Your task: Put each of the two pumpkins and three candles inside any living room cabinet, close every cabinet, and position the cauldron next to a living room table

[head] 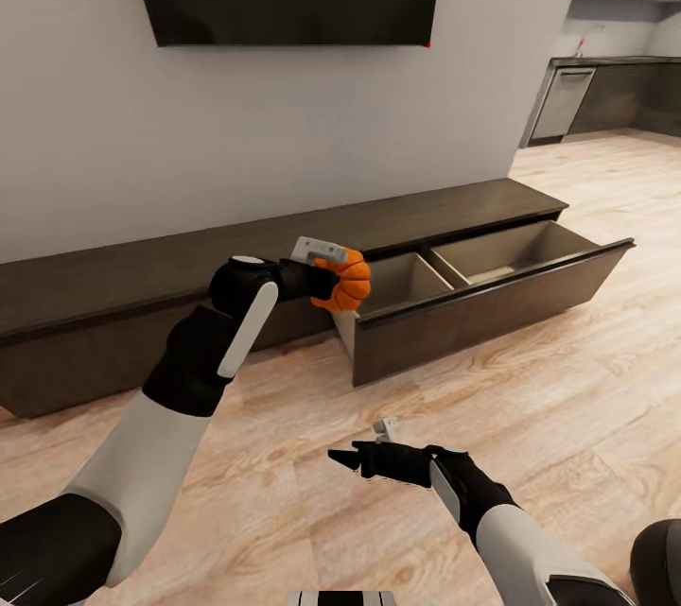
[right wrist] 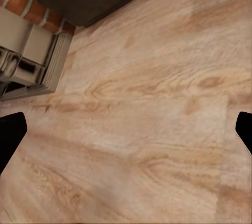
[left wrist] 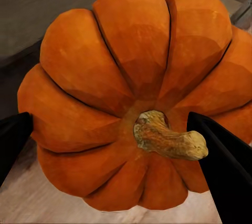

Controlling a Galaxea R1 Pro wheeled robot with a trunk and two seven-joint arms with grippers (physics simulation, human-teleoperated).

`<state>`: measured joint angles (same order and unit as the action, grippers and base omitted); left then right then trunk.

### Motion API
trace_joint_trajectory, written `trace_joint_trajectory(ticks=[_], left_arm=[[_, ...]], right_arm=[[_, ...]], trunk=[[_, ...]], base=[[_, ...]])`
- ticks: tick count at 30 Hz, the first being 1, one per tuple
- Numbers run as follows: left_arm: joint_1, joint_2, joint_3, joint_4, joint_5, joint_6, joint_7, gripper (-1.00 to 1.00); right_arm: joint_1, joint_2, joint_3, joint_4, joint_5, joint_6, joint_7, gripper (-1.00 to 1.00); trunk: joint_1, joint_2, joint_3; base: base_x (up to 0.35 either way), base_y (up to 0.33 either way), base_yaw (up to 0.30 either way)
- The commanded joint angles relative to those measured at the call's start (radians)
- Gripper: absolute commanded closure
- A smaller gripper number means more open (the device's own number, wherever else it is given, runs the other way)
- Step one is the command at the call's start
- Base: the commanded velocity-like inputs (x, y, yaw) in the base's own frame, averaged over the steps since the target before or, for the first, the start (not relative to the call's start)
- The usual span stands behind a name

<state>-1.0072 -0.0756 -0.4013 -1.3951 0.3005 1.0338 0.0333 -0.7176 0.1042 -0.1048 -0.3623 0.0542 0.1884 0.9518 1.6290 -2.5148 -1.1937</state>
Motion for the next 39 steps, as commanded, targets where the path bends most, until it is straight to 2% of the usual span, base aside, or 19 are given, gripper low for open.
trace_joint_trajectory(ticks=[1, 12, 25, 27, 32, 35, 36, 39], left_arm=[[-0.001, 0.000, -0.001, -0.001, 0.008, 0.003, 0.004, 1.00], [-0.001, -0.005, -0.008, 0.000, 0.009, 0.003, 0.004, 1.00], [-0.001, -0.007, -0.013, 0.003, 0.009, 0.002, 0.001, 1.00], [-0.001, -0.006, -0.013, 0.004, 0.008, 0.001, -0.035, 1.00], [-0.001, -0.006, -0.013, 0.007, 0.011, 0.000, -0.132, 1.00], [-0.001, -0.007, -0.018, 0.011, 0.011, 0.000, -0.144, 1.00], [-0.001, -0.007, -0.019, 0.012, 0.012, 0.000, -0.146, 1.00], [-0.001, -0.007, -0.020, 0.013, 0.012, 0.001, -0.148, 1.00]], right_arm=[[0.000, 0.001, -0.009, -0.001, 0.006, 0.009, 0.005, -1.00], [0.000, 0.002, -0.010, -0.001, 0.005, 0.006, 0.005, -1.00], [0.000, 0.002, -0.012, 0.002, 0.004, 0.006, 0.002, -1.00], [0.000, 0.003, -0.013, 0.002, 0.003, 0.005, -0.027, -1.00], [0.000, 0.003, -0.013, 0.002, 0.003, 0.007, -0.049, -1.00], [0.000, 0.000, -0.013, 0.002, -0.005, 0.007, -0.052, -1.00], [0.000, -0.001, -0.013, 0.002, -0.020, 0.007, -0.053, -1.00], [0.000, -0.002, -0.012, 0.002, -0.039, 0.005, -0.053, -1.00]], trunk=[[0.000, 0.000, -0.001], [0.000, 0.000, 0.000], [0.000, 0.000, 0.014], [0.000, 0.000, 0.015], [0.000, 0.000, 0.015], [0.000, 0.000, 0.015], [0.000, 0.000, 0.015], [0.002, -0.001, 0.003]], base=[[0.270, 0.157, 0.000], [0.302, 0.157, -0.016], [0.322, 0.047, -0.204], [0.052, 0.010, -0.030], [0.005, 0.001, -0.003], [0.000, 0.000, 0.000], [0.000, 0.000, 0.000], [0.000, 0.000, 0.000]])
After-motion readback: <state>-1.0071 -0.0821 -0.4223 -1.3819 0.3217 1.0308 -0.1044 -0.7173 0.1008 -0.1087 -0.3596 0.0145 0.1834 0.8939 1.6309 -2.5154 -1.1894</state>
